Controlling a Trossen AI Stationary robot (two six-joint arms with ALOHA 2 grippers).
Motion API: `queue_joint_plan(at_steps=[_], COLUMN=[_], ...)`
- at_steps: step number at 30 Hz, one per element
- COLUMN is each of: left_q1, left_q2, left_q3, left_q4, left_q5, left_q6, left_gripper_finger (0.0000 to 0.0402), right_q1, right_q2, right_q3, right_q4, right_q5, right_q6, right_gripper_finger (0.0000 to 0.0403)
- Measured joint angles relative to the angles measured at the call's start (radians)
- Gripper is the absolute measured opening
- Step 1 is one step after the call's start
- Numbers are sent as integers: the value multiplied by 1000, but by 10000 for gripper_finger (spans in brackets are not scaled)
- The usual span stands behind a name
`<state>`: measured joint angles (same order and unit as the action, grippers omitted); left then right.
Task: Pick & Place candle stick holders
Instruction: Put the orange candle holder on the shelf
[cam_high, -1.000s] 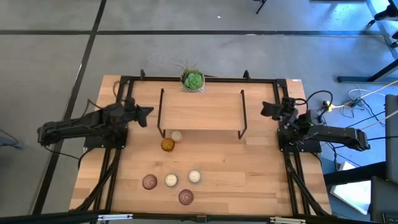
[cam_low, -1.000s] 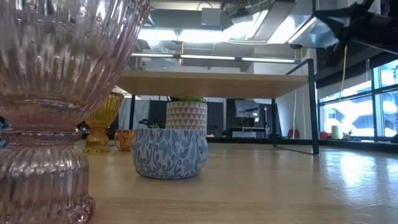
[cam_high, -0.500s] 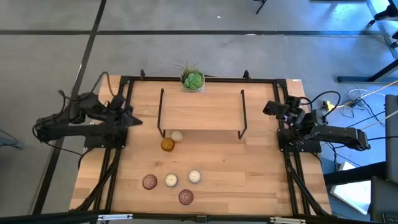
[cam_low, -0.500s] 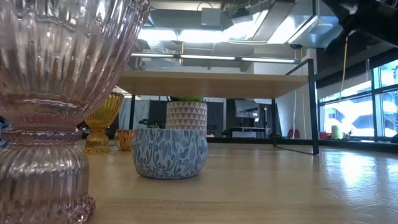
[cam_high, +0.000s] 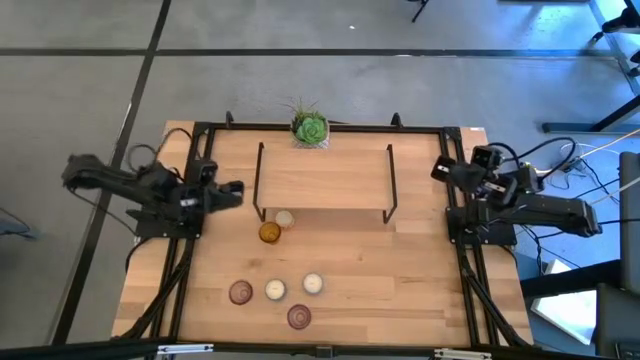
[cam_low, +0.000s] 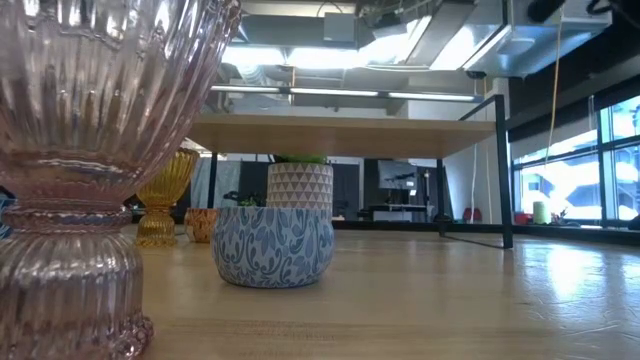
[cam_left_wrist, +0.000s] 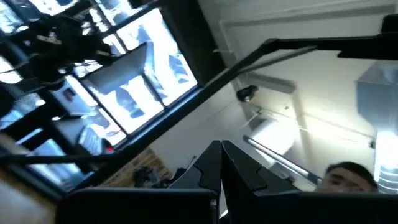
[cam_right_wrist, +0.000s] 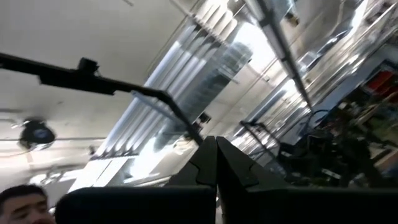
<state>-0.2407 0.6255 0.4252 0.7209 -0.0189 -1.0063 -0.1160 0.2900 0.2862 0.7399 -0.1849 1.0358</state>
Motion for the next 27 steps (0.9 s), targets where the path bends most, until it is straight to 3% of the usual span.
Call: queue_joint_plan(at_steps=[4, 8, 10, 14, 17, 20, 23, 27], left_q1=[-98, -137, -163, -238, -299, -361, -432, -525], left_q2=[253, 439, 509, 601, 664, 728, 767, 784], left_q3=[58, 209, 315, 561, 755, 910, 1009, 1036], left_q4=[226, 228, 153, -296, -730, -1054, -1257, -1430], left_q5=[-129, -159, -183, -310, -474, -643, -801, -948], left_q6=[63, 156, 213, 254, 181, 60, -64, -283], left_gripper_finger=[2, 2, 2, 2, 2, 2, 2, 2], right_q1=[35, 71, 89, 124, 145, 166, 192, 245], right_q2=[14, 17, 17, 17, 17, 17, 17, 37], right_q3=[40, 62, 64, 64, 64, 64, 64, 64], right_q4=[0, -2, -3, -36, -108, -212, -334, -480], right_q5=[-44, -88, -90, -93, -96, -98, -94, -70], right_q6=[12, 12, 13, 16, 39, 57, 57, 74], right_gripper_finger=[1, 1, 1, 1, 1, 1, 1, 1])
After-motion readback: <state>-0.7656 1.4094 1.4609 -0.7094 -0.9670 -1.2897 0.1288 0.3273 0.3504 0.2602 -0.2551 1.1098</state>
